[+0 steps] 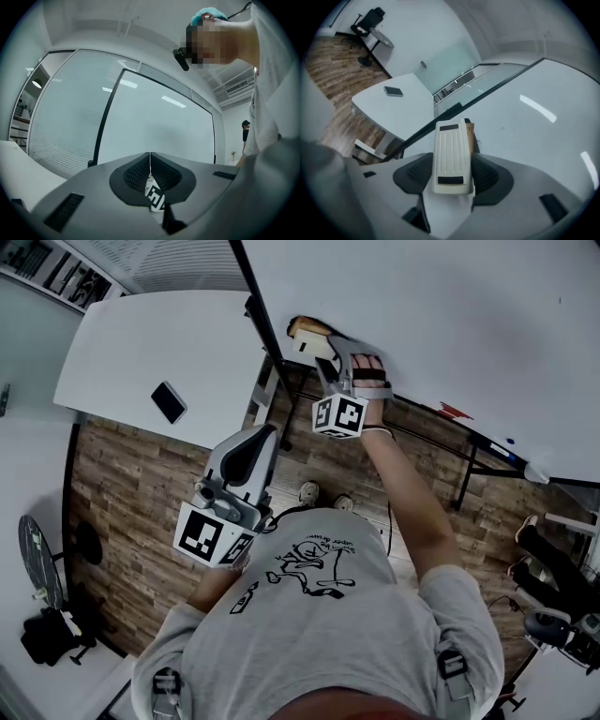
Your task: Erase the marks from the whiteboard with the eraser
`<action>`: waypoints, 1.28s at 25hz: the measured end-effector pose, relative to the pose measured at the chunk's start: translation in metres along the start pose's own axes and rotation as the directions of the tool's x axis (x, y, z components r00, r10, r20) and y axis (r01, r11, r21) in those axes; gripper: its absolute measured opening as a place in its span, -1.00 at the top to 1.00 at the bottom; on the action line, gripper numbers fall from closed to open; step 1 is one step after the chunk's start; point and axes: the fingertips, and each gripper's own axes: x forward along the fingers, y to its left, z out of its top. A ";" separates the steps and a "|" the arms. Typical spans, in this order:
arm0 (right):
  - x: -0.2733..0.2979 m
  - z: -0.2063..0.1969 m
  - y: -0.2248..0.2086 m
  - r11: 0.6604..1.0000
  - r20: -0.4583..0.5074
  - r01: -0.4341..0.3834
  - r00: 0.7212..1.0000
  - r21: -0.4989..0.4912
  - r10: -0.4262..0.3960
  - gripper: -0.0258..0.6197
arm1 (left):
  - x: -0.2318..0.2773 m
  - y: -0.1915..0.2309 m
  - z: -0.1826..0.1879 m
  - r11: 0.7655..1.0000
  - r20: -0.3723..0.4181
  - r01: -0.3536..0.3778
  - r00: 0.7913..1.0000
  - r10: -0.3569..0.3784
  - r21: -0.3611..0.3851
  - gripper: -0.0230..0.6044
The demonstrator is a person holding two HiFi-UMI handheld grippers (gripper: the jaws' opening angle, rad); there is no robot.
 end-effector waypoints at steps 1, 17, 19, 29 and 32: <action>-0.012 0.003 -0.001 0.999 0.022 -0.005 1.000 0.052 0.004 0.11 | 0.000 0.000 -0.001 1.000 0.000 0.001 1.000 -0.001 0.000 0.85; -0.205 -0.013 -0.094 0.667 0.153 -0.022 0.979 0.744 -0.138 0.11 | 0.056 -0.047 -0.004 0.986 0.010 0.164 0.986 -0.164 0.025 0.85; -0.224 -0.017 -0.103 0.633 0.143 -0.007 0.976 0.774 -0.163 0.11 | 0.064 -0.057 -0.002 0.981 0.017 0.190 0.982 -0.190 0.030 0.85; -0.307 -0.032 -0.151 0.606 0.121 0.060 0.960 0.793 -0.254 0.11 | 0.096 -0.094 0.010 0.953 0.020 0.297 0.954 -0.298 0.058 0.85; -0.324 -0.036 -0.159 0.603 0.117 0.071 0.957 0.795 -0.267 0.11 | 0.102 -0.101 0.015 0.948 0.023 0.311 0.949 -0.313 0.068 0.85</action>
